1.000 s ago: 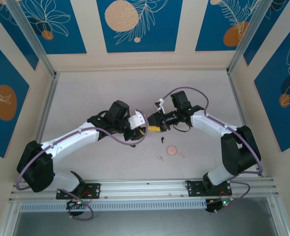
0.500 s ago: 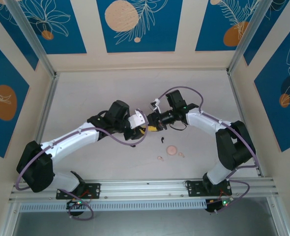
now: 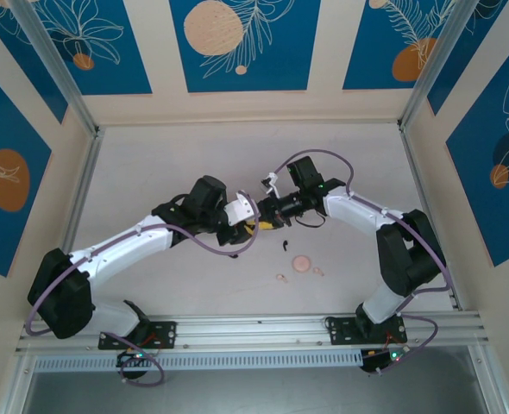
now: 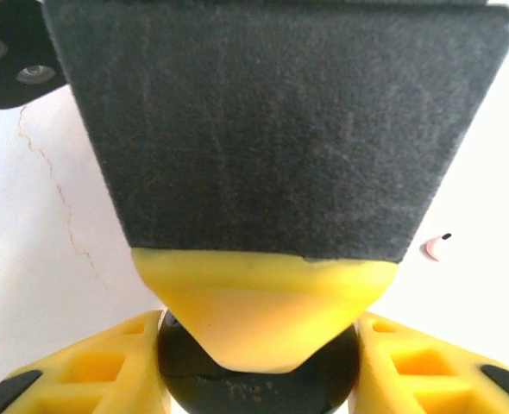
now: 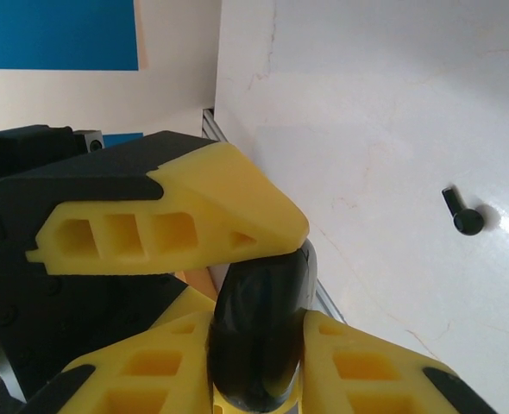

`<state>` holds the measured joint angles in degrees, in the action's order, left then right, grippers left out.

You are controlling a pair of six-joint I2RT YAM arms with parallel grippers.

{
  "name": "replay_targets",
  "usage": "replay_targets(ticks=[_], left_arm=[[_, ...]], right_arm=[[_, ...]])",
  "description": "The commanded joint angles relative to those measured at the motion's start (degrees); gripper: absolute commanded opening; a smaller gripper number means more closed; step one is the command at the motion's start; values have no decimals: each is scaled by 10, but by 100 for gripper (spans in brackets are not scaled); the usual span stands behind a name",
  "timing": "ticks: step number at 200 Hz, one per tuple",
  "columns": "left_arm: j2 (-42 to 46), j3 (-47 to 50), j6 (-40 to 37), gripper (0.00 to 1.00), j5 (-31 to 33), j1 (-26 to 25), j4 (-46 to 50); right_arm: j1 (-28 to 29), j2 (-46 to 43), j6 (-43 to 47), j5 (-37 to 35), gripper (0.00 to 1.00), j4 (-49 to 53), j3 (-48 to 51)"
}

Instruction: Insert the wireless bluetooth earbuds into the charging case

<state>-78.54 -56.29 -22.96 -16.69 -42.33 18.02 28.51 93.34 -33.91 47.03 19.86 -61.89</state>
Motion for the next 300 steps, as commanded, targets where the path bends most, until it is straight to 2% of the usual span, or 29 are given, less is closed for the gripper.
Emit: replay_targets(ticks=[1,13,32,51,115,146,159,179,215,300], left_arm=[[13,-2,9,57,-12,-9,-13],[14,2,8,68,-19,-9,-13],[24,18,6,75,-36,-6,-30],[31,26,13,76,-52,-3,-42],[29,29,31,76,-206,32,-55],[44,32,17,71,-227,39,-64],[56,40,-19,60,-253,38,-69],[74,54,-53,56,-278,38,-80],[75,46,-100,52,-308,38,-54],[50,10,-134,45,-317,31,6]], right_arm=[[3,-13,42,-11,24,34,-18],[-4,-27,70,-25,24,47,-17],[-23,-55,123,-36,24,52,-4],[-42,-82,194,-42,24,70,5],[-57,-164,449,-53,24,107,41],[-61,-203,592,-13,21,116,65],[-62,-212,658,4,20,140,65],[-61,-212,736,12,19,185,51],[-42,-209,797,-2,18,211,36],[-7,-185,795,-4,18,190,16]])
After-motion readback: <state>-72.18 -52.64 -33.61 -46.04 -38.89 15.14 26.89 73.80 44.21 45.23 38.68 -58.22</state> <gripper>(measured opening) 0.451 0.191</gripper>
